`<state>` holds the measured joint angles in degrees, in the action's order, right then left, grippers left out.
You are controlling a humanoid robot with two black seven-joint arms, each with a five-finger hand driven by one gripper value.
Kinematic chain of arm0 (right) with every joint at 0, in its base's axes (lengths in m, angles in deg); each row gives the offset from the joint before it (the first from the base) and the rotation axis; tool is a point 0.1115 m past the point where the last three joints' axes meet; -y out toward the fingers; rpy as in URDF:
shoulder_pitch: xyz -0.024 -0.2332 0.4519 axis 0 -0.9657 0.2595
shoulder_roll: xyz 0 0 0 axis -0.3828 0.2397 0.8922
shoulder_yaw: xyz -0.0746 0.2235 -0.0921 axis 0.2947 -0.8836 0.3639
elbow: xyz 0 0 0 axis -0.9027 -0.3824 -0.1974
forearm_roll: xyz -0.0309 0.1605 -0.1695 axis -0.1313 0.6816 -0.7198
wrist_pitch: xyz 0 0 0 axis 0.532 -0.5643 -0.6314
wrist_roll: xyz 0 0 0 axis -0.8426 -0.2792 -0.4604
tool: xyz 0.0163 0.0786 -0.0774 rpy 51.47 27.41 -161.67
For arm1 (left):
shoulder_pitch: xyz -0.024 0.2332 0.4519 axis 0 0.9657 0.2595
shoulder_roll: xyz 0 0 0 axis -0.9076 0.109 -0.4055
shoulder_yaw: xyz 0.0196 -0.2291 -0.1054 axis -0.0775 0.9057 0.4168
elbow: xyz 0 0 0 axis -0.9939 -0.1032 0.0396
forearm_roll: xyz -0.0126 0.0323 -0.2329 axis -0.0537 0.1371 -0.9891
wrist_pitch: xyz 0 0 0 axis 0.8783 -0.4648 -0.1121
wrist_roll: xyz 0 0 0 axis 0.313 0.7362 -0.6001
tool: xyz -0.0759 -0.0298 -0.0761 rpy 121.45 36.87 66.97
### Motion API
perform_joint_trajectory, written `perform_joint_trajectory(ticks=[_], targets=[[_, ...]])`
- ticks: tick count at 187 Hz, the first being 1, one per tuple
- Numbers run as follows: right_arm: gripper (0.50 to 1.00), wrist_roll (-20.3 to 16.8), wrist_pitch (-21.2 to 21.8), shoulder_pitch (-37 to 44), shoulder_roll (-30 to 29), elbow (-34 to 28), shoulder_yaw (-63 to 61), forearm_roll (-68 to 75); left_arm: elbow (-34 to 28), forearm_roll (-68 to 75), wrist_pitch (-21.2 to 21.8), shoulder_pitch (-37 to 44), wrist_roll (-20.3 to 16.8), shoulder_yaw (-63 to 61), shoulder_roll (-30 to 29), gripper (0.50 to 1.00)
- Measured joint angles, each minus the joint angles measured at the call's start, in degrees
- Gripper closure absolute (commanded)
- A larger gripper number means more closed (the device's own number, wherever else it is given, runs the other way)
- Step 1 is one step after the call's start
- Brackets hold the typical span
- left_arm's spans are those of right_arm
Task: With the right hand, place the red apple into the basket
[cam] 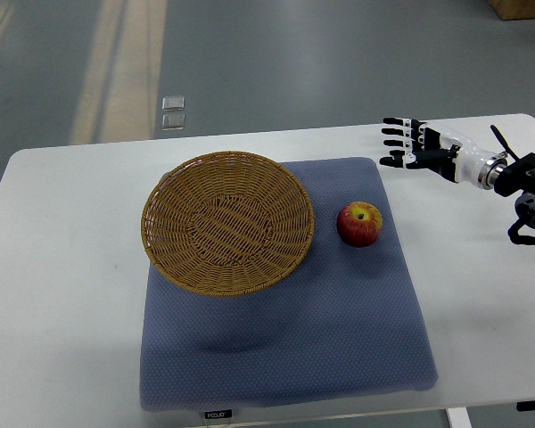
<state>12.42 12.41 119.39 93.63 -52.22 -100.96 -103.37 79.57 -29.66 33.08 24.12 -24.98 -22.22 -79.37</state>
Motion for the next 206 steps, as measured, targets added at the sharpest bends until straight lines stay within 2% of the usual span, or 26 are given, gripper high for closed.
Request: perform_joint_trajectory(ticks=[40,86,169,206], targets=[[0.581,1.85,2.4,2.02,1.77,-1.96,0.04,-13.42,0.0,0.0,0.0,0.0,0.0,-0.09,0.0,0.5],[0.581,3.09,2.58,4.05,5.2,-10.63,0.04,-28.14,-0.08,0.0,0.05,-0.01,0.0,-0.09,0.0,0.5],[0.581,3.1,4.11,5.55,8.79,-18.94,0.13,-39.02,-0.09,0.0,0.05,-0.12,0.0,-0.09,0.0,0.5],[0.581,3.1,4.43,5.55,9.29,-19.88,0.32,-40.67,-0.09,0.0,0.05,-0.29,0.0,-0.09,0.0,0.5]])
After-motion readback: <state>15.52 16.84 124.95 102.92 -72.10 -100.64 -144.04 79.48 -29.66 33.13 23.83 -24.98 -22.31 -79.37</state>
